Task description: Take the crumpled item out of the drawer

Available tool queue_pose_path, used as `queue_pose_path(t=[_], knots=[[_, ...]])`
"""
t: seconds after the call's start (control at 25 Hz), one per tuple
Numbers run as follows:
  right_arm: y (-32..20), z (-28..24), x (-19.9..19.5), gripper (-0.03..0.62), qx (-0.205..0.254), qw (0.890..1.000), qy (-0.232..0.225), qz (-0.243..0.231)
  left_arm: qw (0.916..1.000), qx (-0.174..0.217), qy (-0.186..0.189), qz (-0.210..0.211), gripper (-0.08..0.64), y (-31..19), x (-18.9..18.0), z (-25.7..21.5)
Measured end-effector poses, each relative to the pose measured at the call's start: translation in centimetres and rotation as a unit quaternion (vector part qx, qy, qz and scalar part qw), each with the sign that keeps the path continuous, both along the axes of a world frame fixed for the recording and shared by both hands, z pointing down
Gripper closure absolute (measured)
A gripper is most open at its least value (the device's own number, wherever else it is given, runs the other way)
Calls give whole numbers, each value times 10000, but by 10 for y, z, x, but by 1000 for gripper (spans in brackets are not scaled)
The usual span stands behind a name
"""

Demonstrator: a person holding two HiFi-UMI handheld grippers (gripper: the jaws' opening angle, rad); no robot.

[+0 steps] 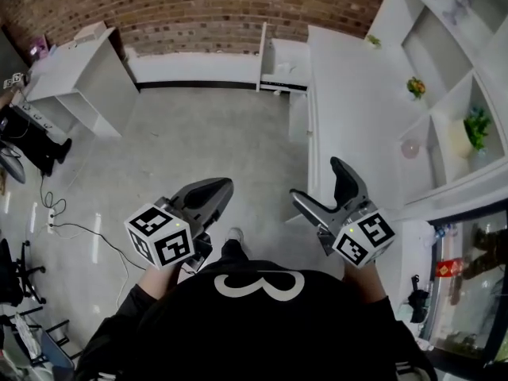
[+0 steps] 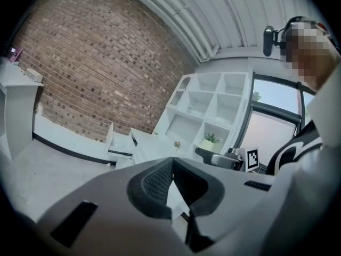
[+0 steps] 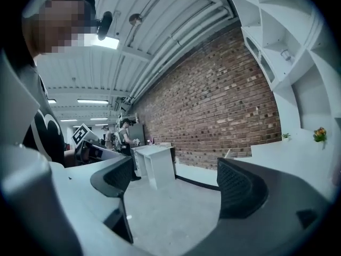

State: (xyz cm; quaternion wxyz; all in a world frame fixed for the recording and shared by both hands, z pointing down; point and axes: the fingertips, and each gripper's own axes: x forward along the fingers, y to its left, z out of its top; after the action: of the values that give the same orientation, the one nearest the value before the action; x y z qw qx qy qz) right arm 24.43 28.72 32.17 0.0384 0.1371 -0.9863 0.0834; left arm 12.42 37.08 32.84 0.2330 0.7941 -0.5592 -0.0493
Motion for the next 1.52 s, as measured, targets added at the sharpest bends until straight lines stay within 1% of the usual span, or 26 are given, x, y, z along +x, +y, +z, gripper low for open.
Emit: queue_pose_path(t=[0.16, 0.32, 0.48, 0.64, 0.76, 1.0, 1.12, 1.32, 1.52], knots=[[-45, 4, -39, 106, -125, 9996, 115, 204, 10000, -38, 43, 21, 557, -41, -51, 1], [-84, 9, -89, 106, -263, 9992, 184, 253, 10000, -31, 66, -29, 557, -74, -106, 3], [-118, 17, -137, 106, -315, 9981, 403, 357, 9998, -59, 93, -134, 557, -101, -159, 6], [-142, 22, -174, 107, -386, 9975, 429, 413, 9998, -83, 29, -149, 557, -125, -197, 9], [-153, 26, -188, 109, -411, 9973, 431, 418, 9999, -111, 33, -115, 557, -140, -210, 12], [-187, 35, -196, 121, -500, 9966, 336, 564, 9998, -138, -129, -23, 557, -172, -218, 20], [-207, 39, -204, 123, -548, 9963, 301, 592, 9997, -181, -152, -2, 557, -193, -226, 23], [-258, 43, -221, 124, -592, 9962, 285, 577, 9995, -235, -203, 12, 557, -245, -244, 24], [-321, 45, -245, 124, -615, 9957, 350, 601, 9994, -290, -183, 43, 557, -309, -266, 26]])
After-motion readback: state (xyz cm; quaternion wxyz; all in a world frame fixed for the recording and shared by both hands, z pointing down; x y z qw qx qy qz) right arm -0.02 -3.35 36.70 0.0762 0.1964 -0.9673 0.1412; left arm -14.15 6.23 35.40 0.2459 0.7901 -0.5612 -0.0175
